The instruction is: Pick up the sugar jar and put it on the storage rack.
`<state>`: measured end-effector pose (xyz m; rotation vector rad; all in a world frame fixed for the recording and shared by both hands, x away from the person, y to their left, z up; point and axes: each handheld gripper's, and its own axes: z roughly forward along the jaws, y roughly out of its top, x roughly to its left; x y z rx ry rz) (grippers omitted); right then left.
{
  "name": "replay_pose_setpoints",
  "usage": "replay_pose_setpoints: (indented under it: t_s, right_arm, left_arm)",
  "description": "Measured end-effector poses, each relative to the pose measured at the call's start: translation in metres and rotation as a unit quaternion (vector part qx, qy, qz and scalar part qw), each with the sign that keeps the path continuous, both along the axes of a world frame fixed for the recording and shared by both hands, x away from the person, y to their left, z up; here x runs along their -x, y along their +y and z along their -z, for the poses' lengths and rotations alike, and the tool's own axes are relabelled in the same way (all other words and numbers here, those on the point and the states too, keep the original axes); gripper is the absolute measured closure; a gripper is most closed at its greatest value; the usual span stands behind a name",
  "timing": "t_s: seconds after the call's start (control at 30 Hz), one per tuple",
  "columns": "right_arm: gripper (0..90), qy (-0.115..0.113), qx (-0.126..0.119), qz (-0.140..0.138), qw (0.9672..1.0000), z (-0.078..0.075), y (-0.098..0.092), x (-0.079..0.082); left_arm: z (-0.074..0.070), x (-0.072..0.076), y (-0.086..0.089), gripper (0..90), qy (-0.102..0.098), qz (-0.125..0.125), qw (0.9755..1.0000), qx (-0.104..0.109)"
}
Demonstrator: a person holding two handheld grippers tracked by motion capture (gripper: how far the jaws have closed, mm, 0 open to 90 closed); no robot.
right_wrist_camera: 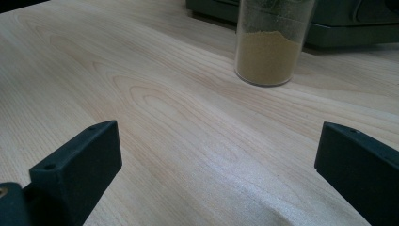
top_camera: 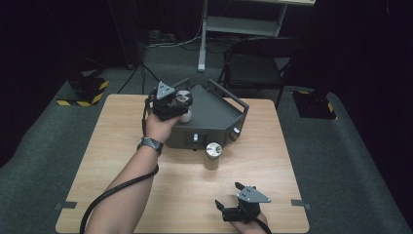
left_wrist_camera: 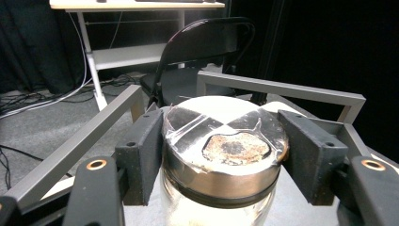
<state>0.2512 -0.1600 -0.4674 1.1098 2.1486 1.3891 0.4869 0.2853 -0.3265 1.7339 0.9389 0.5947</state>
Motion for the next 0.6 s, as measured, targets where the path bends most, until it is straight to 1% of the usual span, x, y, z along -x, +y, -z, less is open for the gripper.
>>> replay_pose_setpoints:
  t_s: [0.13, 0.4, 0.5, 0.6]
  right_arm:
    - [0.8, 0.0, 0.0, 0.0, 1.0, 0.0, 0.0, -0.0001]
    - [0.8, 0.0, -0.002, 0.0, 1.0, 0.0003, -0.0004, -0.0001]
    - [0.8, 0.0, -0.002, 0.0, 1.0, 0.0003, -0.0004, -0.0001]
    - [0.8, 0.0, -0.001, 0.0, 1.0, 0.0002, -0.0004, 0.0]
  left_arm:
    - [0.0009, -0.001, -0.0011, 34.7, 0.005, 0.0, 1.0, 0.001]
    - [0.0016, -0.0013, -0.0007, 34.6, 0.006, -0.001, 1.0, 0.003]
    - [0.0033, -0.0018, 0.0014, 34.4, 0.008, 0.0, 0.9999, 0.011]
    - [0.0051, -0.0017, 0.0029, 34.2, 0.006, 0.001, 0.9999, 0.013]
